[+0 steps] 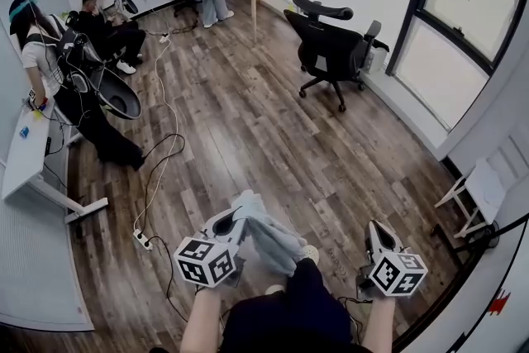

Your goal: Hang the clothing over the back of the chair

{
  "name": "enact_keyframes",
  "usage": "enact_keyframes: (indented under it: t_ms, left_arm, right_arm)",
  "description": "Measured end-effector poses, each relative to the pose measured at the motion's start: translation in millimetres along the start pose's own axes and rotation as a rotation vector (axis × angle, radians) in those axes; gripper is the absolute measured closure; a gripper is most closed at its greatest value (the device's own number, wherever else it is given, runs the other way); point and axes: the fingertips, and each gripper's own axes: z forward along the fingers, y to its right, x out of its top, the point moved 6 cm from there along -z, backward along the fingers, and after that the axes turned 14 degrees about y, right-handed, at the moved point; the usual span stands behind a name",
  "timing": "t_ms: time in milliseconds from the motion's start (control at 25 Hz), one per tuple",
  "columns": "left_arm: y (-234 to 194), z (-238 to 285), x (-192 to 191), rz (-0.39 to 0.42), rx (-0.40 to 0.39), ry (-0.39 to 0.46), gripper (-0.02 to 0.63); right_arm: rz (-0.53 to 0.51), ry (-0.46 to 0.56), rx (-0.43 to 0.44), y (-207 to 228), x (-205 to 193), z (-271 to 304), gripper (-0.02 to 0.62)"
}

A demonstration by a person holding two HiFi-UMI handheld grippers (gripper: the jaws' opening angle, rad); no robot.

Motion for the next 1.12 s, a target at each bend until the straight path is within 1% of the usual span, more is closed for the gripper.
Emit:
enact_keyframes:
  t_ms: [120, 280, 440, 640, 760, 1120]
  left_arm:
    - [-2, 25, 5, 0.006, 0.008, -0.002, 0.603]
    - [-3, 63, 11, 0.018, 0.027, -0.006, 0.603]
    - [-7, 98, 11, 0.024, 0.043, -0.017, 0.603]
    - [-7, 139, 11, 0.033, 0.057, -0.020, 0.603]
    - [-10, 158, 12, 0.036, 0.067, -0.024, 0.603]
    - [-13, 201, 15, 0.023, 0.102, -0.017, 0.603]
  right_arm:
    - [-0.016, -0.015, 0.010, 12, 12, 24, 0.594]
    - [-0.013, -0.022, 0.021, 33, 29, 56, 0.594]
    - [-0.006, -0.021, 0.016, 53, 40, 89, 0.594]
    - [0.008, -0.038, 0.006, 83, 46, 114, 0.594]
    - [0.013, -0.043, 0.008, 95, 52, 132, 0.594]
    - [-0.013, -0.062, 0.048, 118, 68, 184, 0.594]
